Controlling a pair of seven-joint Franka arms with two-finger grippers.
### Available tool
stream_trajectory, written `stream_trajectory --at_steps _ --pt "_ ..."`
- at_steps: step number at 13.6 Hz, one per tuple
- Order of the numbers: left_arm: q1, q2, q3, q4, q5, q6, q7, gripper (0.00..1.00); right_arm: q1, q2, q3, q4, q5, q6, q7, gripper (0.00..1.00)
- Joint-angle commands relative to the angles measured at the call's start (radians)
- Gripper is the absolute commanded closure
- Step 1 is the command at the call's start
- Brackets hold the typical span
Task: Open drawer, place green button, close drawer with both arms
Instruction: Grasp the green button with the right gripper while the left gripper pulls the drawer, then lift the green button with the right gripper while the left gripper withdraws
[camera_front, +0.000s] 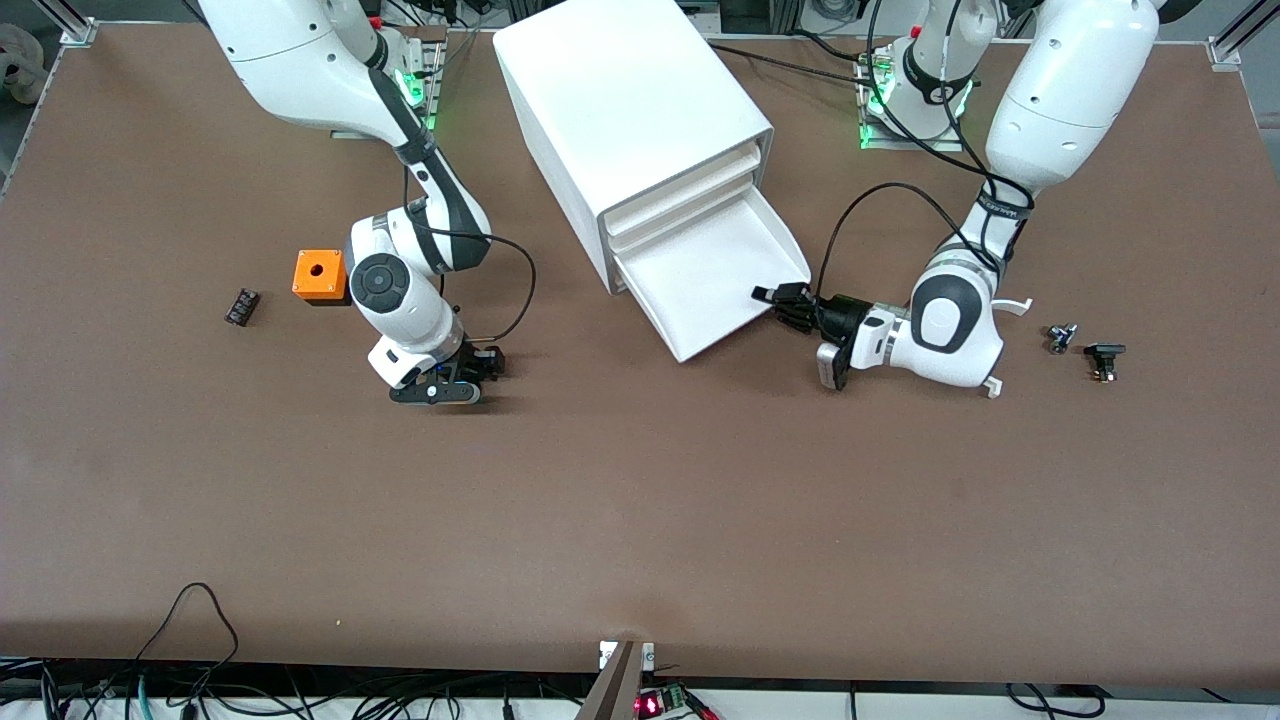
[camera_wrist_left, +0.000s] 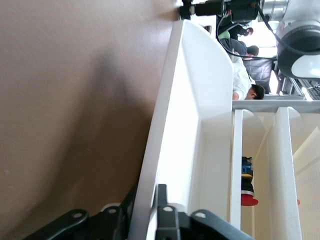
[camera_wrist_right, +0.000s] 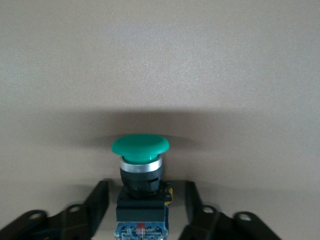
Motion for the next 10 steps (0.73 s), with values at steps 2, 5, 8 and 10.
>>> stream_trajectory --at_steps 2,5,8,10 --pt "0.007 -0.077 0.006 -0.007 -0.004 0.054 0.0 0.0 0.008 -0.007 0.001 0.0 -0.013 0.014 0.006 0.7" --pt "0.048 -0.186 0.006 -0.007 0.149 0.195 -0.007 0.0 0.006 -0.006 0.001 0.025 -0.038 0.01 0.002 0.76" --pt "0.145 -0.301 0.004 -0.007 0.167 0.298 -0.011 0.0 0.006 -0.016 0.001 0.071 -0.038 -0.01 -0.007 0.78" --pt "0.145 -0.322 0.006 -0.01 0.17 0.408 -0.008 0.0 0.006 -0.021 0.001 0.146 -0.04 -0.085 -0.032 0.78"
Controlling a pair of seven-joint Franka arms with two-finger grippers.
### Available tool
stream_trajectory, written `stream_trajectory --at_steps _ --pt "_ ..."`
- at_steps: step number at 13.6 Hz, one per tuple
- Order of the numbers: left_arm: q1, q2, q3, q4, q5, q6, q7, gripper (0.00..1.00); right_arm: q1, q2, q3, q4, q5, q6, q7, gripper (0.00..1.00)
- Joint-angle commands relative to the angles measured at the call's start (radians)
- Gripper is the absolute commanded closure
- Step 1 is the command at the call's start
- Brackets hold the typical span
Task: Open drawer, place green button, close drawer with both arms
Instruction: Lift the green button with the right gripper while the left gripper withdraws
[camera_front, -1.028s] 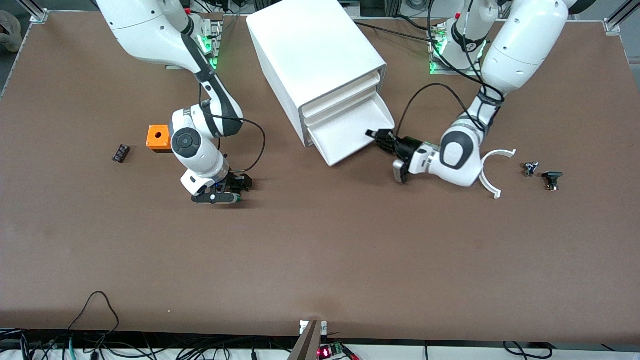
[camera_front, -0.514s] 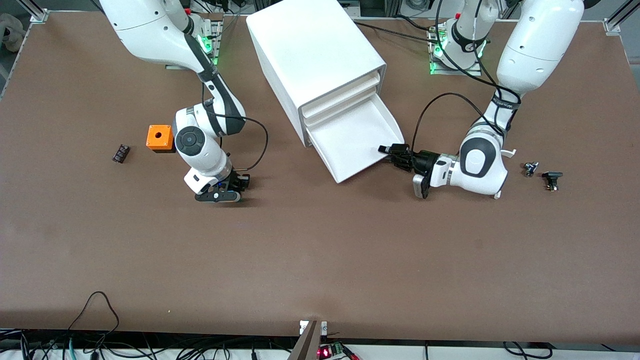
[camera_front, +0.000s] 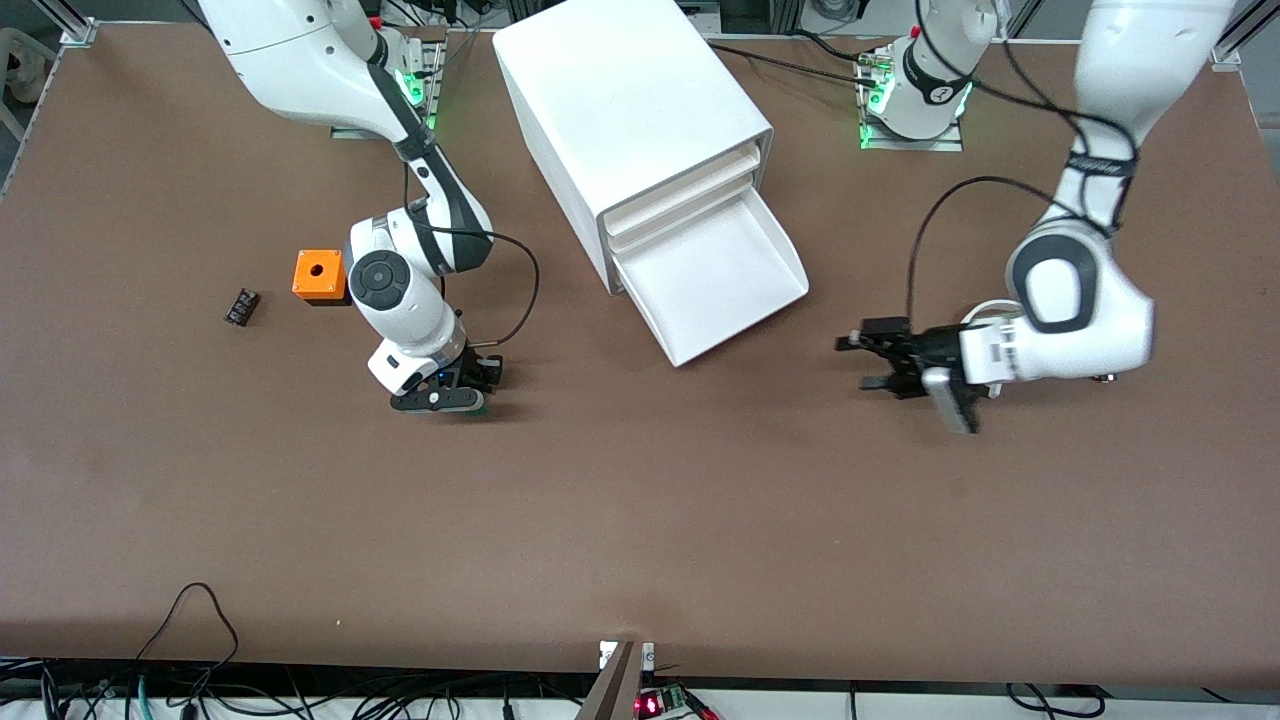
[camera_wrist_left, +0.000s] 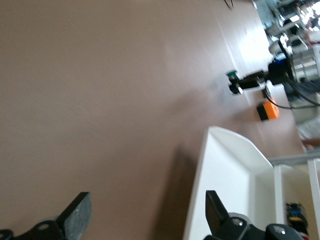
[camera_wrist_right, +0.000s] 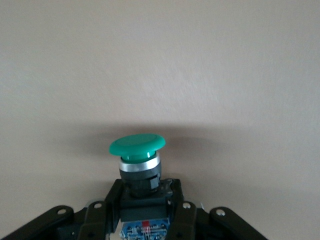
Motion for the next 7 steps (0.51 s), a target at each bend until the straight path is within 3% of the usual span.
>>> stream_trajectory --at_steps 1,3,7 --pt "0.002 -0.06 -0.008 -0.032 0.066 0.112 -0.002 0.0 0.002 -0.019 0.0 0.1 -0.015 -0.113 -0.05 0.78" --pt "0.003 -0.118 -0.01 -0.029 0.31 0.15 -0.008 0.0 0.001 -0.028 -0.005 0.17 -0.015 -0.178 -0.119 0.78" --pt "0.023 -0.244 0.001 -0.022 0.539 0.106 -0.028 0.0 0.001 -0.036 -0.007 0.324 -0.016 -0.245 -0.288 0.78"
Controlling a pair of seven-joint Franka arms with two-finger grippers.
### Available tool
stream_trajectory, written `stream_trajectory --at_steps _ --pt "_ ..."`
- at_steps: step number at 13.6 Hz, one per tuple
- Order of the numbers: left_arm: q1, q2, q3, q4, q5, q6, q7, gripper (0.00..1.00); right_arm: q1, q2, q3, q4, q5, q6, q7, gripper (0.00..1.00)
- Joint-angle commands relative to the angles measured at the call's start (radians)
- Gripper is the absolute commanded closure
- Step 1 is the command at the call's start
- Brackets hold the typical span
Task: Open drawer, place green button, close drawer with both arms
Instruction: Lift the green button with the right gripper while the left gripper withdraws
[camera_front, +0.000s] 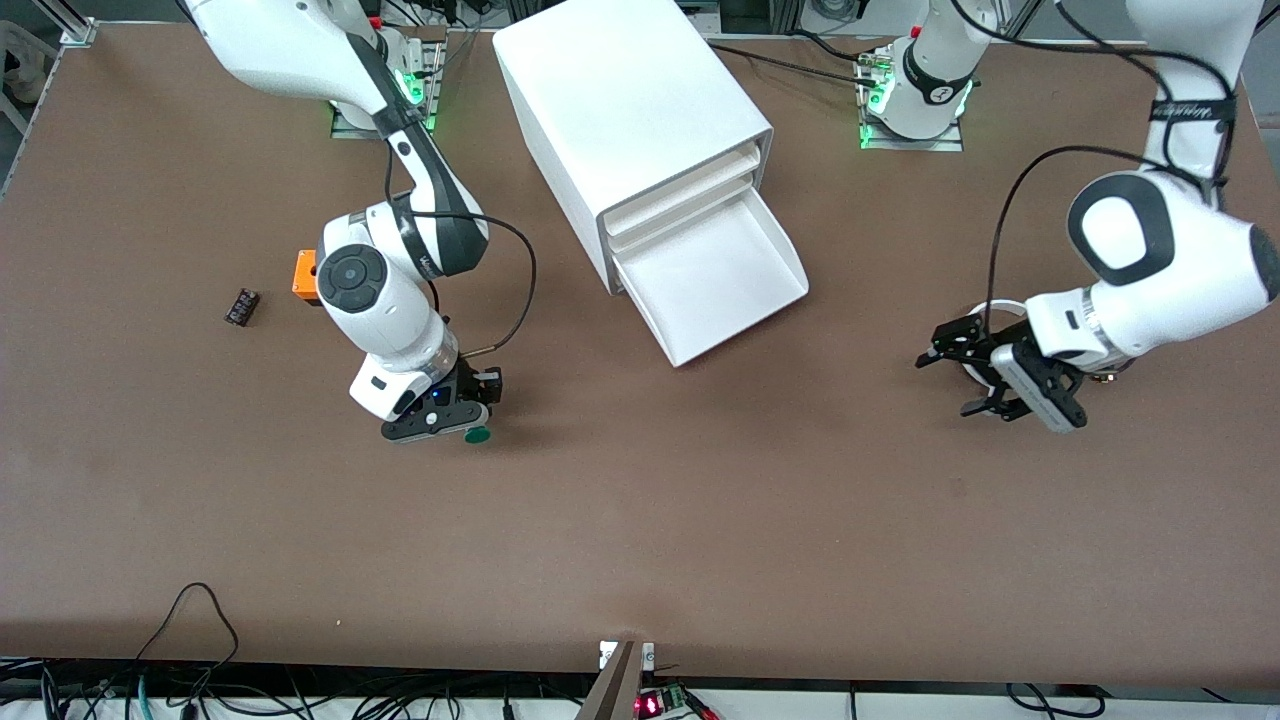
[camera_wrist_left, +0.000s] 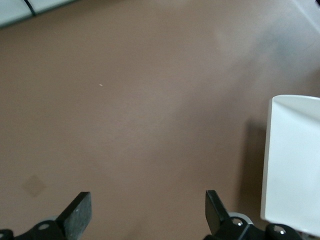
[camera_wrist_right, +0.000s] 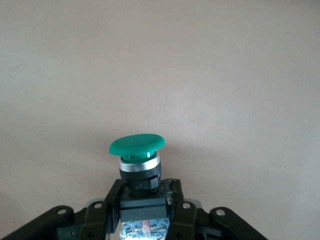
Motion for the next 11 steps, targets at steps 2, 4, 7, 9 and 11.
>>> stream_trajectory --at_steps 2,4,7,9,11 --pt "0.016 -0.093 0.048 0.072 0.207 -0.164 -0.092 0.0 0.002 -0.003 0.004 0.159 -0.009 -0.129 -0.171 0.77" --pt "0.018 -0.105 0.066 0.173 0.349 -0.29 -0.227 0.0 0.002 -0.001 0.033 0.23 -0.009 -0.206 -0.304 0.77" --pt "0.013 -0.168 0.066 0.201 0.532 -0.394 -0.428 0.0 0.001 0.0 0.102 0.285 -0.005 -0.258 -0.49 0.78" --pt "0.007 -0.191 0.066 0.224 0.577 -0.465 -0.532 0.0 0.004 0.008 0.164 0.314 -0.011 -0.268 -0.576 0.78" --pt "0.004 -0.191 0.065 0.267 0.577 -0.56 -0.644 0.0 0.008 0.014 0.225 0.339 -0.017 -0.268 -0.618 0.78"
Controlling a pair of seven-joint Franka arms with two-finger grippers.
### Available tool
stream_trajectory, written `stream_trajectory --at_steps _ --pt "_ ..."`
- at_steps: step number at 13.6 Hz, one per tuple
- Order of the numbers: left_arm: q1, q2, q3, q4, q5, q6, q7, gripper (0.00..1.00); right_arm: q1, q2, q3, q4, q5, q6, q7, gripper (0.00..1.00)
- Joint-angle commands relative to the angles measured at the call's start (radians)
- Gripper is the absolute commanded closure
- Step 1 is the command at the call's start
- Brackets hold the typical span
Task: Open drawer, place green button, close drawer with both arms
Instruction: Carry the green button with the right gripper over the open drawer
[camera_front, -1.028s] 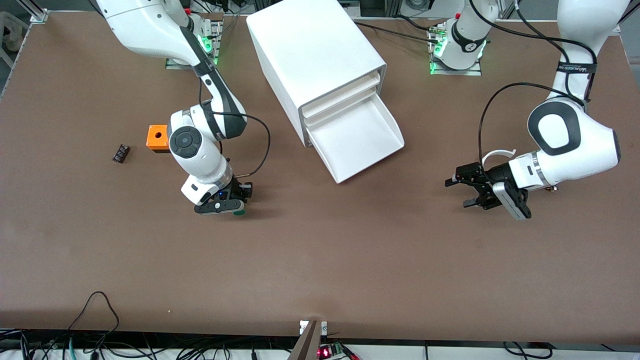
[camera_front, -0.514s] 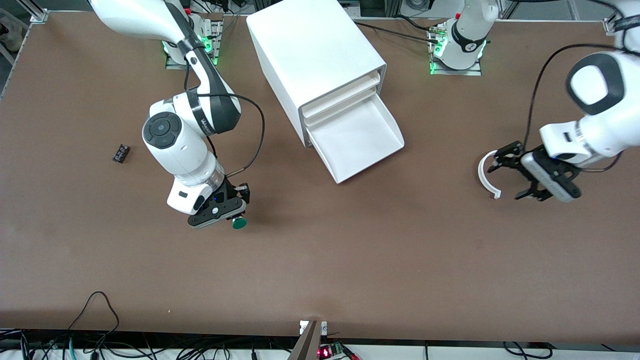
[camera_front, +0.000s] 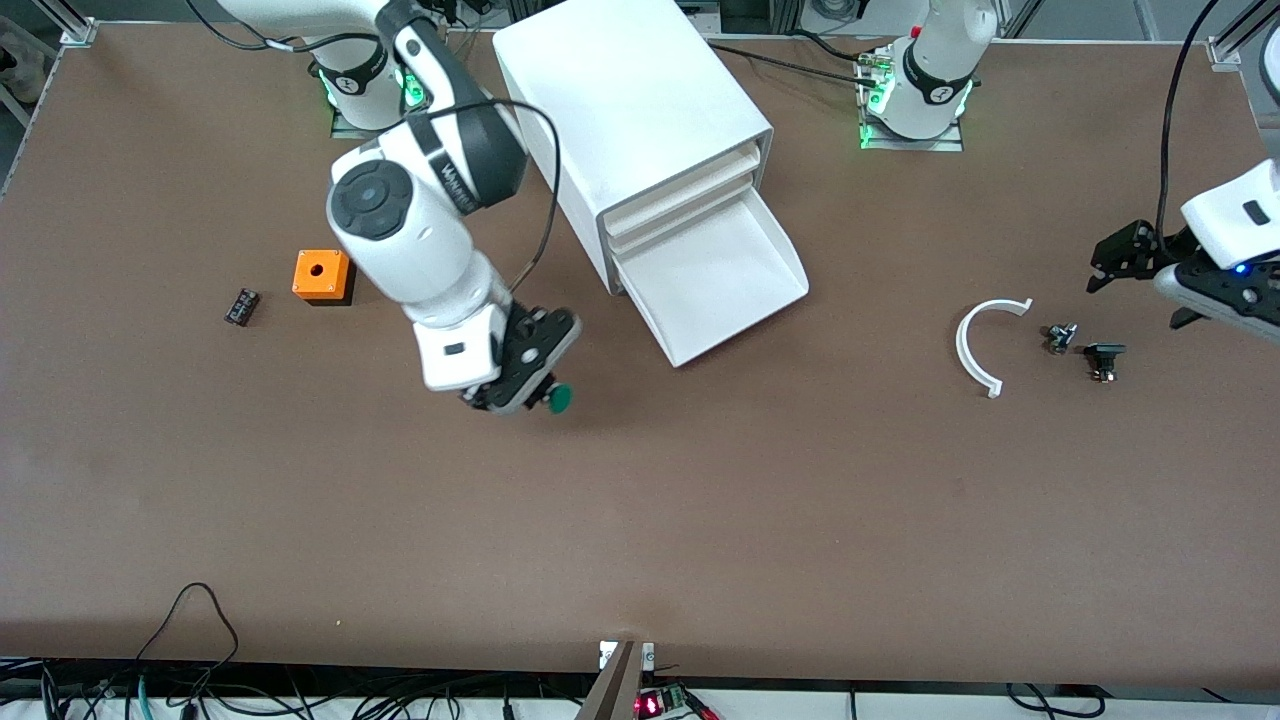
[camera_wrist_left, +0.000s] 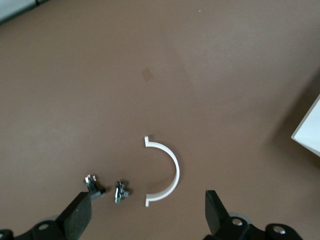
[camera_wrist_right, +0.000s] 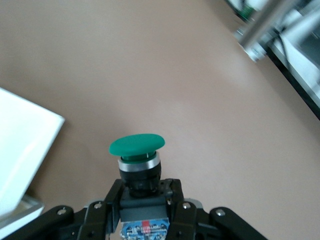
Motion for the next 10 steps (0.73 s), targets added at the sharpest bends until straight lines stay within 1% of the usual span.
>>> stream_trajectory --at_steps 1,2,4,6,8,9,10 --pt "-0.007 -0.002 -0.003 0.061 0.031 -0.119 -0.167 0.0 0.0 0.036 0.074 0.075 -0.028 -0.028 -0.068 0.78" --pt "-0.007 -0.002 -0.006 0.076 0.031 -0.14 -0.22 0.0 0.004 0.055 0.097 0.095 -0.029 -0.028 -0.112 0.78" --pt "-0.009 -0.002 -0.011 0.086 0.031 -0.151 -0.281 0.0 0.033 0.087 0.106 0.129 -0.032 -0.056 -0.205 0.78" --pt "-0.01 -0.002 -0.014 0.087 0.03 -0.151 -0.322 0.0 0.075 0.147 0.105 0.219 -0.034 -0.114 -0.294 0.78" --pt "-0.01 -0.002 -0.014 0.087 0.03 -0.154 -0.374 0.0 0.136 0.21 0.103 0.326 -0.061 -0.2 -0.347 0.78" --pt "-0.01 -0.002 -0.014 0.093 0.03 -0.162 -0.381 0.0 0.165 0.225 0.103 0.353 -0.089 -0.223 -0.349 0.78" --pt "-0.01 -0.002 -0.016 0.101 0.03 -0.164 -0.382 0.0 0.2 0.225 0.103 0.353 -0.125 -0.226 -0.349 0.78"
